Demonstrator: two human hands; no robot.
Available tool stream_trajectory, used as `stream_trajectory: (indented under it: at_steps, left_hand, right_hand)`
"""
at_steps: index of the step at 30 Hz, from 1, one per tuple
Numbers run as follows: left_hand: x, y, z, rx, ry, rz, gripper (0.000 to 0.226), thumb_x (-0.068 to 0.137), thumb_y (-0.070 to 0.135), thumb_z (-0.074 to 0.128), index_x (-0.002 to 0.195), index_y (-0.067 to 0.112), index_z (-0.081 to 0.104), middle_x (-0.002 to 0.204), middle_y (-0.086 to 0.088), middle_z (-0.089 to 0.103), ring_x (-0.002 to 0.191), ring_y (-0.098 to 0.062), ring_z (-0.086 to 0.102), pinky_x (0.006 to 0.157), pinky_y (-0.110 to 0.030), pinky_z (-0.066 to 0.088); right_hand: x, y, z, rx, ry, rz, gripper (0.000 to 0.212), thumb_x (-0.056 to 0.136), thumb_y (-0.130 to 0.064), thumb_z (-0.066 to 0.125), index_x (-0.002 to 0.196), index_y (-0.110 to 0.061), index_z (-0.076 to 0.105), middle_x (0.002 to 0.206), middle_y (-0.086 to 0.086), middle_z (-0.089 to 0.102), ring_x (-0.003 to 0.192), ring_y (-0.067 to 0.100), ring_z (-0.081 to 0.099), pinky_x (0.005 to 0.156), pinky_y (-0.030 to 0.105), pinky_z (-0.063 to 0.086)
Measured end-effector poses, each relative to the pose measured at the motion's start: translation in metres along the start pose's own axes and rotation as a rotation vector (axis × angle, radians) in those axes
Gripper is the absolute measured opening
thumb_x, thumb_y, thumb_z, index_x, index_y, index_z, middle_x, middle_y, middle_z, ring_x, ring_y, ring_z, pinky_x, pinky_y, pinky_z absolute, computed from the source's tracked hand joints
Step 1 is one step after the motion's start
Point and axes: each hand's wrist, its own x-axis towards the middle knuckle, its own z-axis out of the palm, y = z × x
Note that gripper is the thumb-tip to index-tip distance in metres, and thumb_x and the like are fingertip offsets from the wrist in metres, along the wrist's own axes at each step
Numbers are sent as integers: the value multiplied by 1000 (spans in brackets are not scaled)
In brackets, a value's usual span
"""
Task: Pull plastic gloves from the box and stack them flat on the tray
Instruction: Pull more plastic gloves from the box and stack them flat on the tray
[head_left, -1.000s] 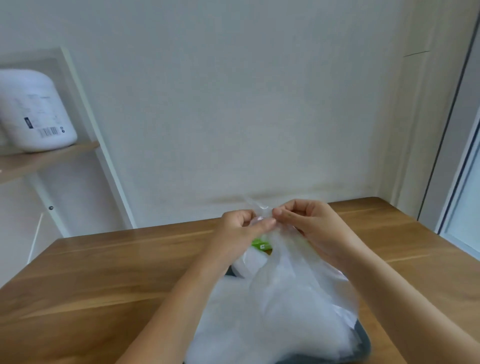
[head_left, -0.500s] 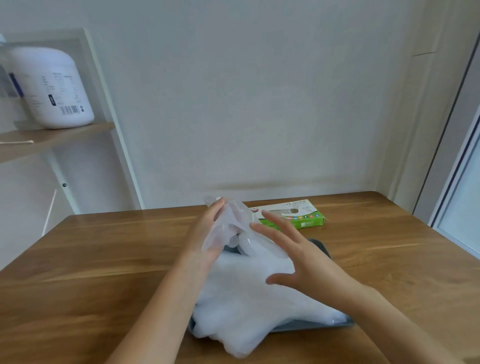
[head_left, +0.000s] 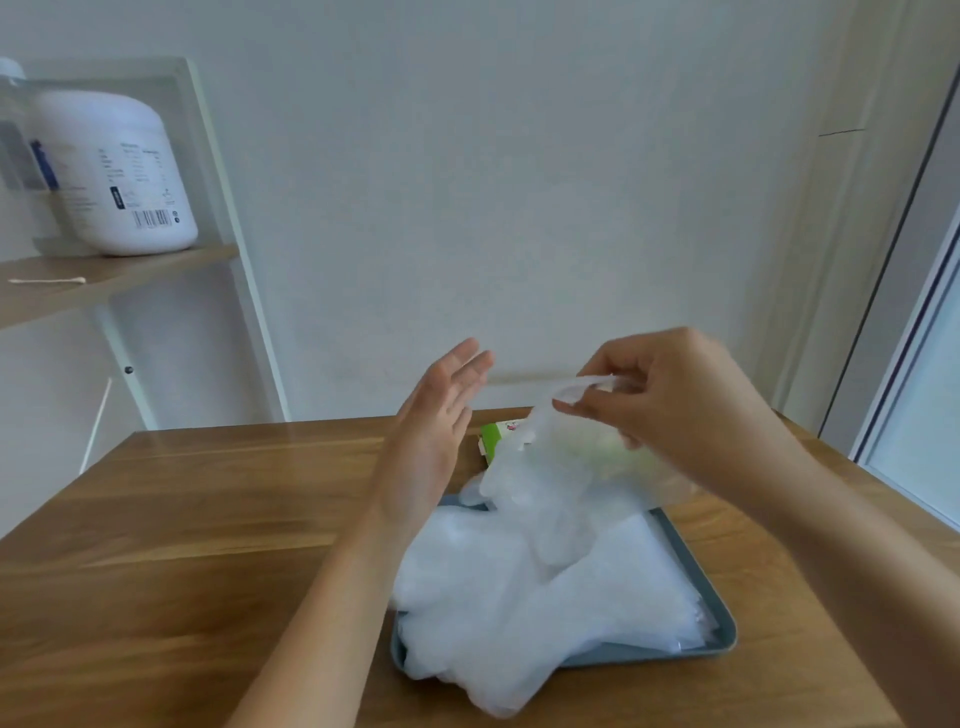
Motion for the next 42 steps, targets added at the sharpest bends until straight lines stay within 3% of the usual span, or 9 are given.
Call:
stream_trajectory:
  at_steps: [4,7,11,14,18,21,33,39,42]
  left_hand:
    - [-9,3,17,290,-182,132,93,66,78,64,139,24,42,142,1,52,137,-11,41,108,-30,36]
    - [-13,0,21,523,-184,94,52,72,58,68,119,39,59,118,20,65,113,4,56,92,-23,43]
    - [-11,2,10,351,-152,-51,13,68,39,72,73,27,73,79,4,70,77,-14,63,78,-27,46]
    - [-14,12,3,205,-185,-105,21,78,20,65,57,20,68,59,-1,64,50,-13,48,53,-21,38]
    - [-19,20,-13,77,-208,-160,17,77,16,68,63,6,66,56,-14,56,44,-23,51,44,-21,41]
    - [-17,22,-21,188,-267,-232,41,74,28,75,79,-12,65,77,-21,58,69,-34,48,59,-32,40]
    - [4,-28,-42,1000,-197,-564,20,81,32,77,77,15,67,58,4,52,48,-8,41,50,-21,38]
    - [3,-35,-24,1143,123,-150,15,81,29,75,80,21,63,75,9,57,67,-5,52,56,-19,41]
    - [-3,-38,8,996,-46,51,18,80,23,77,70,21,62,63,11,55,58,1,49,56,-14,37]
  right_hand:
    - [10,-21,-4,-299,-24,-51,35,83,-46,66,72,-13,69,44,2,51,50,15,53,53,24,41]
    - [11,-27,-1,-306,-54,-107,44,89,-41,59,67,-3,63,44,8,44,45,19,40,48,27,34]
    - [11,-23,-10,-41,-120,-12,41,91,-44,55,66,-16,71,35,1,43,32,10,34,39,16,30]
    - [8,-10,-13,138,-142,99,45,93,-47,51,66,-17,72,33,1,45,31,10,35,41,14,33]
    - [-1,7,-8,409,-218,304,47,95,-42,46,68,-11,70,32,-1,44,28,13,27,35,16,25]
    - [-6,22,0,462,-261,422,47,96,-42,45,70,-11,69,36,0,49,30,15,28,38,16,22]
    - [-32,121,75,-67,-330,481,39,92,-35,59,65,-7,64,49,-3,60,37,6,46,47,17,41]
    - [-37,135,86,-258,-270,432,40,91,-39,57,61,-15,48,57,2,44,51,15,37,51,28,30]
    - [-37,139,89,-252,-255,454,39,91,-39,55,64,-11,54,58,3,46,52,15,39,52,29,32]
